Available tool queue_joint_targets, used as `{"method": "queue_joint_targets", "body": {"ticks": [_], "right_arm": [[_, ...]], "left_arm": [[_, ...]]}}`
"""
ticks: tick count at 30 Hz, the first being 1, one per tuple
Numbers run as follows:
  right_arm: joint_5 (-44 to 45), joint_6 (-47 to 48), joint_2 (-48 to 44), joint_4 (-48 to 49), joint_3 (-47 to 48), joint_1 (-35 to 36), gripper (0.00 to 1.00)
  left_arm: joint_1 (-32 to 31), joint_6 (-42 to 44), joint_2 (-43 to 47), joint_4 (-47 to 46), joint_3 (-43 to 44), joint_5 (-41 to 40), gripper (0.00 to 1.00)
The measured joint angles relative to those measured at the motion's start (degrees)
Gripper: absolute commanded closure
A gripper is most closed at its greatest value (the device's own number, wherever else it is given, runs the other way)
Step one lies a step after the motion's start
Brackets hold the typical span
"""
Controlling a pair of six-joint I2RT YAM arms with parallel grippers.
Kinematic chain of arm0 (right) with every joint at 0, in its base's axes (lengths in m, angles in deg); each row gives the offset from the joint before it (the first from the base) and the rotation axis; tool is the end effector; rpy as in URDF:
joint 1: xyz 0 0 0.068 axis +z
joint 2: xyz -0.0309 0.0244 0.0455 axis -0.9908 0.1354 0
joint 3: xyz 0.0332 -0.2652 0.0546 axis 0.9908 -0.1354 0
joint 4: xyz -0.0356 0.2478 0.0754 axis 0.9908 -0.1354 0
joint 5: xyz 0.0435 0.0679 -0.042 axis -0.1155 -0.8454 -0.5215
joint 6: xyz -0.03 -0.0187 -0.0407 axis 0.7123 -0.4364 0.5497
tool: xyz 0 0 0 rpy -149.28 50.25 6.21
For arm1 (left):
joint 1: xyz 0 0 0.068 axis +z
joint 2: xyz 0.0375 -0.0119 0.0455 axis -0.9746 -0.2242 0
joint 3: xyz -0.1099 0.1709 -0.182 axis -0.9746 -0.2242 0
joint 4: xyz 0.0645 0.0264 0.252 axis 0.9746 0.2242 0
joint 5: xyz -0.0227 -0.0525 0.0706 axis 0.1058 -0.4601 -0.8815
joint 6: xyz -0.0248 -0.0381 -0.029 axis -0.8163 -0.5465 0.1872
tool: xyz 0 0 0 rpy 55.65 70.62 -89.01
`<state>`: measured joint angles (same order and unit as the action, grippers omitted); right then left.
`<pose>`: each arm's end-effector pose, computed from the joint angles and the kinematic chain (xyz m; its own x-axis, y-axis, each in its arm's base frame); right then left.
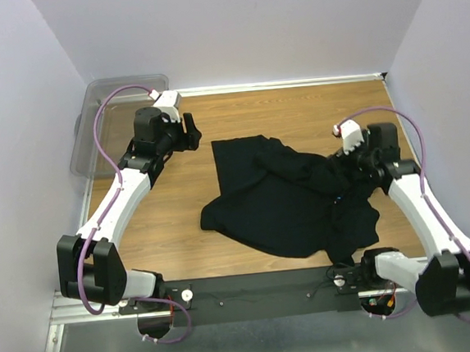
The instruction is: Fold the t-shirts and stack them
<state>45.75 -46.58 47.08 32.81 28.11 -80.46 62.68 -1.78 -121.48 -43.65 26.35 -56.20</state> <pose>0.2139 0.0091 0.2558 -0.5839 -0.4835 -0.6521 -0.4007 0.8703 -0.2865 0.3052 -0.0849 0.3172 -0.4579 -0.0898 -0.8845 0.3185 0.9123 -0.2575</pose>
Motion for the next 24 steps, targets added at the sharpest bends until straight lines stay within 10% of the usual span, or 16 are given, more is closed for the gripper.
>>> {"method": "queue_joint_targets", "body": {"ticks": [6, 13, 16, 18, 24], "right_arm": [[-30.9, 4.2, 25.2, -0.6, 17.3, 0.2, 0.17], [-34.8, 3.9, 47.8, -0.3, 34.1, 4.4, 0.22], [-34.7, 2.6, 49.9, -0.2, 35.8, 5.9, 0.42], [-34.6, 1.7, 50.4, -0.5, 35.9, 6.4, 0.99], [-18.9, -1.9, 48.3, 0.5, 35.3, 10.4, 0.99]], "left_arm": [[0.0, 0.0, 0.0, 0.0, -0.2, 1.0, 0.28], [-0.3, 0.0, -0.4, 0.0, -0.2, 1.8, 0.28], [-0.4, 0.0, -0.7, 0.0, -0.2, 2.2, 0.28], [-0.5, 0.0, -0.7, 0.0, -0.2, 2.3, 0.28], [-0.5, 0.0, -0.7, 0.0, -0.2, 2.7, 0.28]]}}
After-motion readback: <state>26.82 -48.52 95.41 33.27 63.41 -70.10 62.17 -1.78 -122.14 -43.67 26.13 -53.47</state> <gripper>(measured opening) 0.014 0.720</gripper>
